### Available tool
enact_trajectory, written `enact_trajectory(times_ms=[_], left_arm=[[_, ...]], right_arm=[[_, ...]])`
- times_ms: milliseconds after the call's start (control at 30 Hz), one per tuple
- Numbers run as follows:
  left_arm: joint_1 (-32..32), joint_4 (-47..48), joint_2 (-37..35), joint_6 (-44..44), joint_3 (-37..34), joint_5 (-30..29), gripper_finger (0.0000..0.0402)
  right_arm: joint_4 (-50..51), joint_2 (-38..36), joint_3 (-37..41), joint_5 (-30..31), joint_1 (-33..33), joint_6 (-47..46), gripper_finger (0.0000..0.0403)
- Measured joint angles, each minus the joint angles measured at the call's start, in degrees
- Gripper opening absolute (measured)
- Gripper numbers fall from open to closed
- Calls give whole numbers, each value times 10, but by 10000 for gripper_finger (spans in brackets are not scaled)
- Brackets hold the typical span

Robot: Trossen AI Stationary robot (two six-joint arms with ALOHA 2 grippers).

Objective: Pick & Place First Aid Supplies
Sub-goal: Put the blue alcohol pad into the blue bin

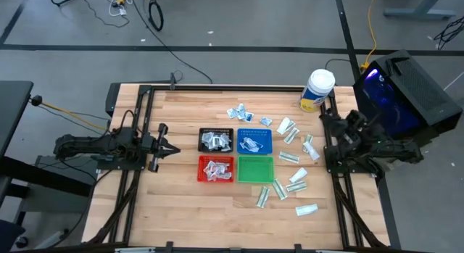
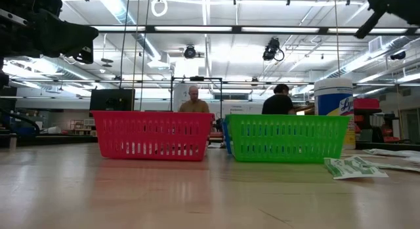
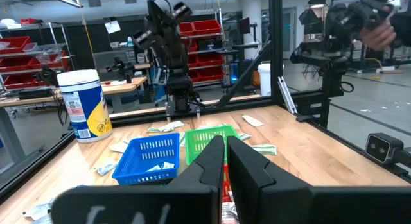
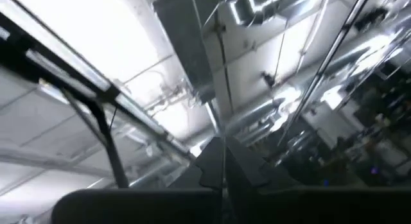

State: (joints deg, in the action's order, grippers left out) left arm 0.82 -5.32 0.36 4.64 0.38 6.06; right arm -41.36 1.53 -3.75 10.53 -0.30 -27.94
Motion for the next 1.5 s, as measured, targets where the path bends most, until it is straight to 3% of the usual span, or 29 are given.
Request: enact_trajectory(times_ms=[267, 633, 933, 1200, 1500], left_arm=[[0, 0, 0, 0, 0, 0, 25], [0, 0, 0, 0, 0, 0, 25], [0, 0, 0, 0, 0, 0, 25], [0, 0, 0, 0, 0, 0, 25], [0, 0, 0, 0, 0, 0, 25]], right_arm=[[28, 61, -109, 13, 0, 64, 18], [45, 239, -275, 15, 0, 104, 18], [61, 383, -379, -53, 0, 105, 18], [159, 452, -456, -50, -5, 110, 18], [289, 480, -534, -45, -35, 130, 18]])
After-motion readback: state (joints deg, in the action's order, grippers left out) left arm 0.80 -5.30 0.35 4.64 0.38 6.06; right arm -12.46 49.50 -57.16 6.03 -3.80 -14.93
